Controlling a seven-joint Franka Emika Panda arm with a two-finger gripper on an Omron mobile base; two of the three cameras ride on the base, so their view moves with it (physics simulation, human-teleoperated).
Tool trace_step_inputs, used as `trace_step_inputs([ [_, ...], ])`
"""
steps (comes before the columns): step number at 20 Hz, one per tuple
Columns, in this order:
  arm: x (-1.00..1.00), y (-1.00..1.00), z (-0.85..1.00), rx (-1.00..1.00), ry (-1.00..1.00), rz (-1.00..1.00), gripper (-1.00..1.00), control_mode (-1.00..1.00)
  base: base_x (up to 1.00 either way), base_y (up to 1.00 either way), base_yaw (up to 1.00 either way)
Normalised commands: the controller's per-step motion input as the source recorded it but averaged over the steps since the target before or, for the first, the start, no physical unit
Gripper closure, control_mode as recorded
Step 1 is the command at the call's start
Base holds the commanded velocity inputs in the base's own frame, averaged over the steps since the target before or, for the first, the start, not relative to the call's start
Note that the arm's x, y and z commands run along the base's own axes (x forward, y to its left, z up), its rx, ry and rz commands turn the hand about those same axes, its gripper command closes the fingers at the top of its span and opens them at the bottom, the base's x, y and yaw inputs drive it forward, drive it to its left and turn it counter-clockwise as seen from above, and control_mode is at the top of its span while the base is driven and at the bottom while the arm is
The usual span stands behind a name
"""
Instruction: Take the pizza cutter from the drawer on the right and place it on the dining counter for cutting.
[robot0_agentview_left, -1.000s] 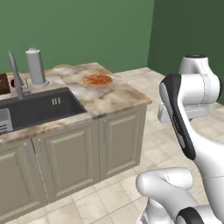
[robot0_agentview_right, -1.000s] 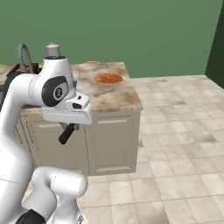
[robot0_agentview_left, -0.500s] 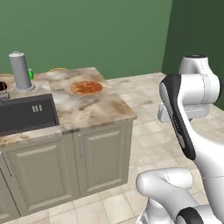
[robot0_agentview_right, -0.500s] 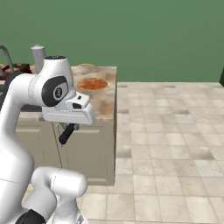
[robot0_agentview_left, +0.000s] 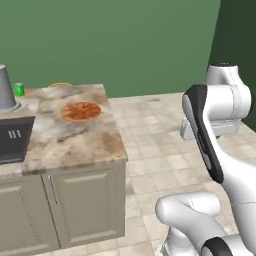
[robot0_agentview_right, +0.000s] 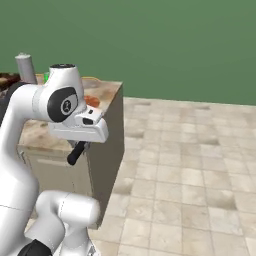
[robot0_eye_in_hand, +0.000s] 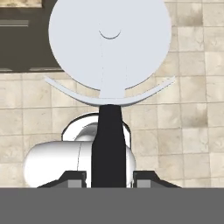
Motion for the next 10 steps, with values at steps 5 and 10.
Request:
trace_step_inputs([
  [5, 0.0, 0.0, 0.0, 0.0, 0.0, 0.0, 1.0, 1.0, 0.61, -1.0, 0.34],
  [10, 0.0, 0.0, 0.0, 0.0, 0.0, 0.0, 1.0, 1.0, 0.5, -1.0, 0.37],
])
